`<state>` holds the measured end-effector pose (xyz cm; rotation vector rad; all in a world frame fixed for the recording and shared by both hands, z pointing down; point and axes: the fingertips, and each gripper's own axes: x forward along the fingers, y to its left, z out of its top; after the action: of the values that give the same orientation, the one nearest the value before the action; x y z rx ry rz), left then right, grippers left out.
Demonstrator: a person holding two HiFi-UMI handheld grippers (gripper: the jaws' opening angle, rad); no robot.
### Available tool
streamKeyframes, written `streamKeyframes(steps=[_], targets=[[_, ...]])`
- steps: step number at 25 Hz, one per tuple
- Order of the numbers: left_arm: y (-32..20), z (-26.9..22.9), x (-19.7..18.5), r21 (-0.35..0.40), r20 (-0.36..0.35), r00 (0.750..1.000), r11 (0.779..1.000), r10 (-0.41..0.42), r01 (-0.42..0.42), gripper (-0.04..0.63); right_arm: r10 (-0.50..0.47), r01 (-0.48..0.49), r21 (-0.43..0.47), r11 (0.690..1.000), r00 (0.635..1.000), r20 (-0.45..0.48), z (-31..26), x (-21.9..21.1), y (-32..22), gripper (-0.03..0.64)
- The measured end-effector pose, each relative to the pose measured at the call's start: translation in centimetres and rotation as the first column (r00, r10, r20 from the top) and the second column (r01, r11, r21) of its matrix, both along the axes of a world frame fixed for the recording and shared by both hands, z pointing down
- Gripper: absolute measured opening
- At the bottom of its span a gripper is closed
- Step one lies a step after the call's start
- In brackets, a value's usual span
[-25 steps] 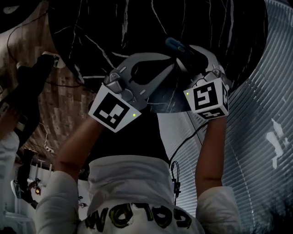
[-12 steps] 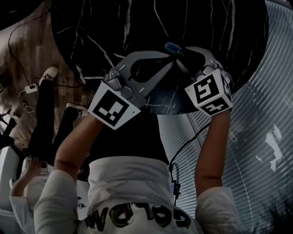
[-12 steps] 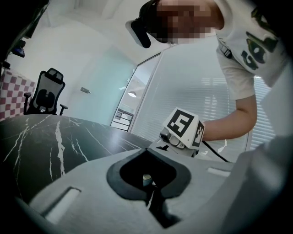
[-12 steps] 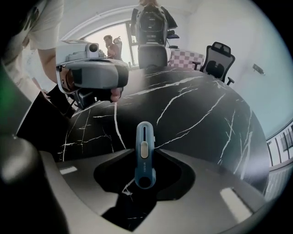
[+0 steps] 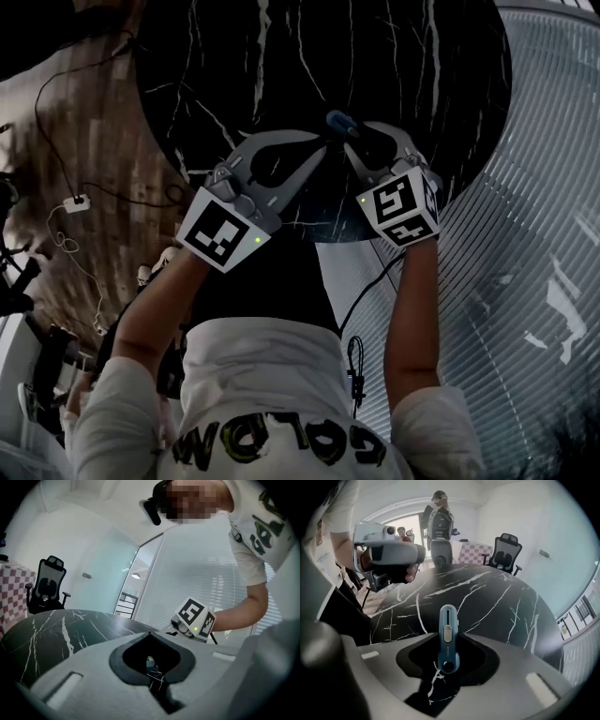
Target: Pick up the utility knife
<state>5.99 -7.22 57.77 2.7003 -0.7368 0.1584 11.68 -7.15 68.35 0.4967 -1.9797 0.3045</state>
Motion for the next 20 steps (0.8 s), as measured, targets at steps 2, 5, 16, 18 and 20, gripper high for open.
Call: streamKeyframes(steps=[2,5,16,18,20], targets=[[-0.1,-1.7,-0.3,-0.004,-0.025,0.999,0.999,-0.039,0.039,0.002,0.027,-0.028,0.022,0.999,0.999,0.035,-1.9,-0.1,-0.1,0.129],[-0.5,-5.1,-0.4,0.000,-0.083,0.993,0.997,-0.083,0.083,0.002,0.089,-0.100,0.094,0.991,0.990,0.109,-5.9,0.0,-1.2,0.129],[3.6,-16.9,0.2,-0.041,-0.114,0.991,0.997,-0.064,0.060,0.002,0.268,-0.391,0.209,0.896,0.853,0.447,-22.6,-0.4,1.2,0.129],[4.3,-19.4,0.3,-0.037,-0.117,0.991,0.997,-0.068,0.064,0.002,0.306,-0.453,0.187,0.872,0.801,0.514,-25.4,-0.2,2.1,0.129],[4.8,-21.7,0.4,-0.026,-0.126,0.989,0.997,-0.072,0.069,0.002,0.323,-0.510,0.181,0.841,0.741,0.589,-28.2,-0.1,2.8,0.129]])
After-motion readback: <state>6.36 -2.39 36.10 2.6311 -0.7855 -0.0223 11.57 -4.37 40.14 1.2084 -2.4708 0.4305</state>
